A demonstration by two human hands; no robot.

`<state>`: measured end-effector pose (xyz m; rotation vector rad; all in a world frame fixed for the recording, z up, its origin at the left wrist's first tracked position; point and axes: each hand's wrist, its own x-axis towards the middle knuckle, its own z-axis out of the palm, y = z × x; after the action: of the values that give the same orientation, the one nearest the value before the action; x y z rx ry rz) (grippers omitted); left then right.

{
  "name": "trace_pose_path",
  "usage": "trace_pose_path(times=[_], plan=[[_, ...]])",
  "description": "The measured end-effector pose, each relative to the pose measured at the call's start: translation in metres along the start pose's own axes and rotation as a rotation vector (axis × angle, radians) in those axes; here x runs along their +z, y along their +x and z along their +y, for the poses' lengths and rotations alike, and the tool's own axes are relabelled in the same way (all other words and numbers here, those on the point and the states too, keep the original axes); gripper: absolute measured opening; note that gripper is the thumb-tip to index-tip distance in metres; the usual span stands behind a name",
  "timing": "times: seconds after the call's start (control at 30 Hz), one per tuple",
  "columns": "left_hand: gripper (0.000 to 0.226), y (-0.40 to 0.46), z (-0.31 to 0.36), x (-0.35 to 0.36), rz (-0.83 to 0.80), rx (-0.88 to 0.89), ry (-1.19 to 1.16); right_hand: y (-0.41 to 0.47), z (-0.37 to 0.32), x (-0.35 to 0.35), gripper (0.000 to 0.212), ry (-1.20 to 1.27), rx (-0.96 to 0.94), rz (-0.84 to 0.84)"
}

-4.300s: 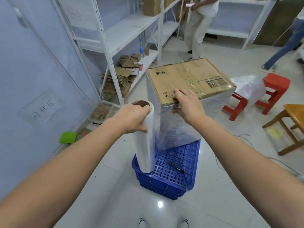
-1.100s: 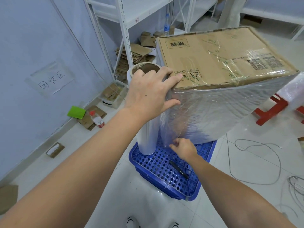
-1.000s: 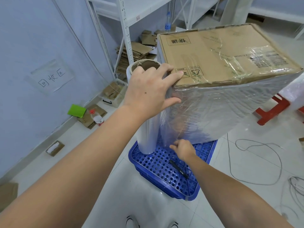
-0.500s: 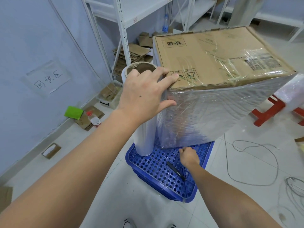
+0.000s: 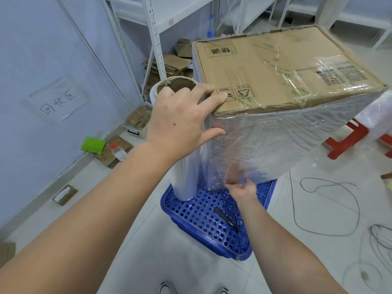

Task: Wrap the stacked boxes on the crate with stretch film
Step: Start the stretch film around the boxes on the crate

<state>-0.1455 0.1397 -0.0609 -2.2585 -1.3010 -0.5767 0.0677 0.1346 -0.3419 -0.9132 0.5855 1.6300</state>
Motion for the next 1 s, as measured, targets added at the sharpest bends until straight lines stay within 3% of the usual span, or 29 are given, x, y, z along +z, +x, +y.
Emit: trace_pose_path(times=[0.13,0.27,0.37,0.5,0.57,0.67,0.8,0.9,1.0], plan=[[0.072,0.002,0.003,0.000,-0.007,-0.001,0.007,-0.002,-0.014,-0.017,0.054,0.011,-0.096,0.093],[0.072,0.003,0.005,0.001,-0.003,0.000,0.012,-0.023,0.024,-0.011,0.076,-0.031,-0.067,0.124],[0.072,0.001,0.004,0.001,-0.003,0.011,0.036,-0.029,0.040,0.015,0.066,-0.054,-0.027,0.040],[0.072,0.002,0.003,0.000,-0.012,0.016,0.056,-0.034,0.002,0.042,0.063,-0.107,0.023,0.031],[0.072,0.003,0.002,0.000,-0.010,0.022,0.069,-0.039,-0.015,0.037,0.058,-0.093,-0.003,0.028],[0.072,0.004,0.003,0.001,-0.011,0.031,0.070,-0.058,-0.004,0.021,0.053,-0.004,-0.117,-0.134],[0.071,0.002,0.004,0.001,-0.010,0.038,0.069,-0.083,0.031,0.054,0.064,-0.067,0.029,-0.066],[0.069,0.004,0.003,0.000,-0.024,0.042,0.065,-0.091,0.011,0.082,0.072,-0.107,0.121,0.016],[0.068,0.007,0.003,0.000,-0.044,0.048,0.078,-0.101,-0.024,0.082,0.076,-0.022,0.146,-0.028]])
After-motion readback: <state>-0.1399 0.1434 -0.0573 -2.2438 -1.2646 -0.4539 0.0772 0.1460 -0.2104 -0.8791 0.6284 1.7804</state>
